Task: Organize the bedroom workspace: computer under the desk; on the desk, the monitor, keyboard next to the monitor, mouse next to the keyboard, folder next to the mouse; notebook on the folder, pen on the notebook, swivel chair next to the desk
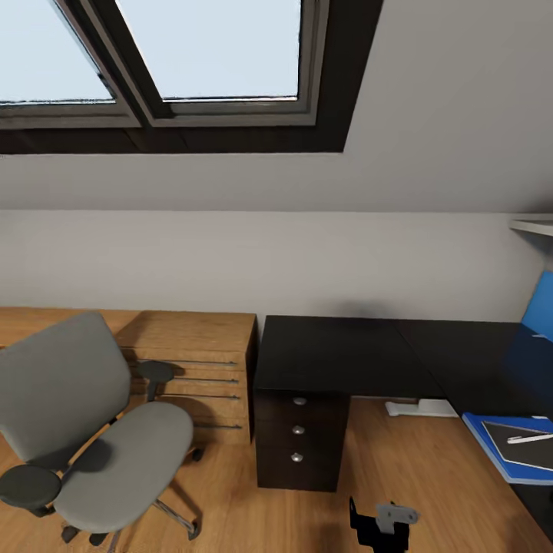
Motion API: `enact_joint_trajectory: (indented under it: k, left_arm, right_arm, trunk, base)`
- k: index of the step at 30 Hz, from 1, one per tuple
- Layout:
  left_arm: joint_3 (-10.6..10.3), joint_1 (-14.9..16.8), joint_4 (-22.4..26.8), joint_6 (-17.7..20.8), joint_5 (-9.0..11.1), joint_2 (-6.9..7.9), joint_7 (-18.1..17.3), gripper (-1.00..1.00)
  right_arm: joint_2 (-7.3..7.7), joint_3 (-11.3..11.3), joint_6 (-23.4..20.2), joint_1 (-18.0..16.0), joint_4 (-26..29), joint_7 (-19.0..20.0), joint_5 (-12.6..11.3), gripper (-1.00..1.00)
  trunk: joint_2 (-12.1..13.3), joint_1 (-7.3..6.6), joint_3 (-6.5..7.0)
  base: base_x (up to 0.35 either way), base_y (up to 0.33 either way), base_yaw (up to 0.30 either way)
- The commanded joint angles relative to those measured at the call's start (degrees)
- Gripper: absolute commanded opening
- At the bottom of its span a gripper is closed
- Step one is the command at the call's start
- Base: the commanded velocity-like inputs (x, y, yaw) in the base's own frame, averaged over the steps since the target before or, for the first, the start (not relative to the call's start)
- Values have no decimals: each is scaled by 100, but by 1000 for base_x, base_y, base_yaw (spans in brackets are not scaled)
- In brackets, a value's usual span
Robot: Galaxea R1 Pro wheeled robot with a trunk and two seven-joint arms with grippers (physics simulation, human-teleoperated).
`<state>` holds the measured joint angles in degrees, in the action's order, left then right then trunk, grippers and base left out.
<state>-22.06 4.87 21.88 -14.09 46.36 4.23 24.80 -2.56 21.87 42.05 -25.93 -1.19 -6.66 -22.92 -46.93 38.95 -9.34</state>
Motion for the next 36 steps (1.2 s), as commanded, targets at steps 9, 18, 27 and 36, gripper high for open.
enact_joint_trajectory:
  k: [9, 18, 27, 36]
  left_arm:
    - [188, 5, 8, -30, 155, 72, -404, 100]
    - [131, 5, 9, -143, 107, 30, -428, 100]
    - [-120, 5, 9, -520, 93, -18, -431, 100]
    - [-140, 5, 1, -846, 101, -33, -433, 100]
  right_arm:
    - [-2, 45, 985, 130, -16, -51, -11, 100]
    - [164, 57, 1472, 409, -4, -367, 23, 100]
    - [638, 63, 1795, 818, -10, -383, 287, 100]
    - [610, 111, 1795, 1005, -3, -380, 308, 100]
  trunk:
    - [355, -197, 153]
    - [716, -395, 319]
    - [1077, -592, 516]
    - [1438, -790, 681]
  base:
    - [0, 0, 285]
    - [0, 0, 285]
    - [0, 0, 256]
    - [0, 0, 280]
